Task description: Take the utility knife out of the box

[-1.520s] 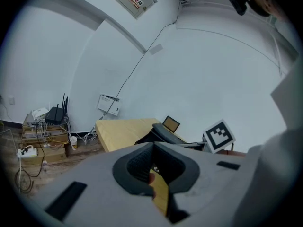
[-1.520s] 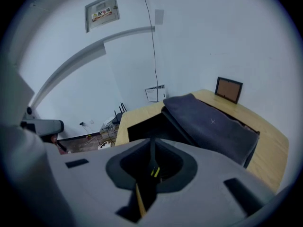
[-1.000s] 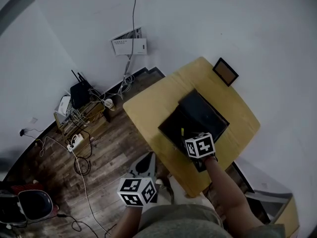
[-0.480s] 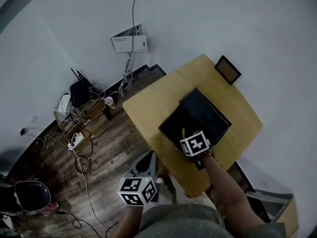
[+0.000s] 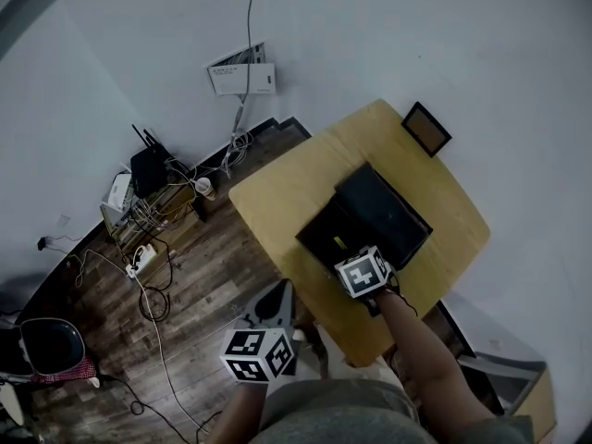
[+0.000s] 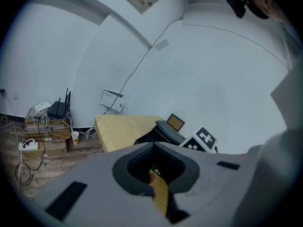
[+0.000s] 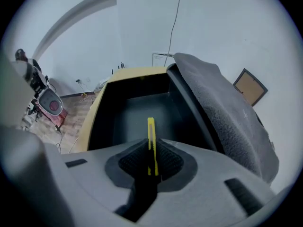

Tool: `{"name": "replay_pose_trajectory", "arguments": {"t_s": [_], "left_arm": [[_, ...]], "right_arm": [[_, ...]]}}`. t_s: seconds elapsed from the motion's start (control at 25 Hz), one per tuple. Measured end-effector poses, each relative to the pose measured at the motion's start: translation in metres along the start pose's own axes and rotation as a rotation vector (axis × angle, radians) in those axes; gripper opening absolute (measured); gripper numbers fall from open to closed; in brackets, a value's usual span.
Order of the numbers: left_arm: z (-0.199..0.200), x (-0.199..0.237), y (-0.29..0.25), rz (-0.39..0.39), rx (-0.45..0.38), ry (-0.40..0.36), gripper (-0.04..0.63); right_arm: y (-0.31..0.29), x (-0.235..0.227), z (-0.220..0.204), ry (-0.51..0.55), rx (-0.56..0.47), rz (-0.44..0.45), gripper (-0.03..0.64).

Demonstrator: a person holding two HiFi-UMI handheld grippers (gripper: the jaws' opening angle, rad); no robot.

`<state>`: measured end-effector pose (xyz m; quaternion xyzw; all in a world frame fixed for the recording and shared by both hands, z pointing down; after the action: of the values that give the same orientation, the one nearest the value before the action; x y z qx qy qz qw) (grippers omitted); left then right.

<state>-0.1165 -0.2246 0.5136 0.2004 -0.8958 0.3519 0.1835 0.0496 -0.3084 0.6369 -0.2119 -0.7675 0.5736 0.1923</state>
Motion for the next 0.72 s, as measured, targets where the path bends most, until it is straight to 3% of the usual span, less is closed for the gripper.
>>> {"name": "replay_pose_trajectory", "arguments": {"t_s": [0.72], "left_arm": [[0.0,0.0,0.012,-0.004,-0.018,-0.004,0.003]], "right_arm": [[0.014,-0.003,-0.003,-0.033,-0.042,-0.012,0.035]]}}
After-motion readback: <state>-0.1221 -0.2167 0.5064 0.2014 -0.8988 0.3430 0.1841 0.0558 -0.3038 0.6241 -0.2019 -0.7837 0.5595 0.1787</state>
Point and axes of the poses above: the fingertips, and each gripper's own axes: y backward along the fingers, x to its left, z out of its top, the point moved 4 cm from there along y, backward along the fingers, and after that the axes turned 9 degrees about x, right-handed, at the moved point
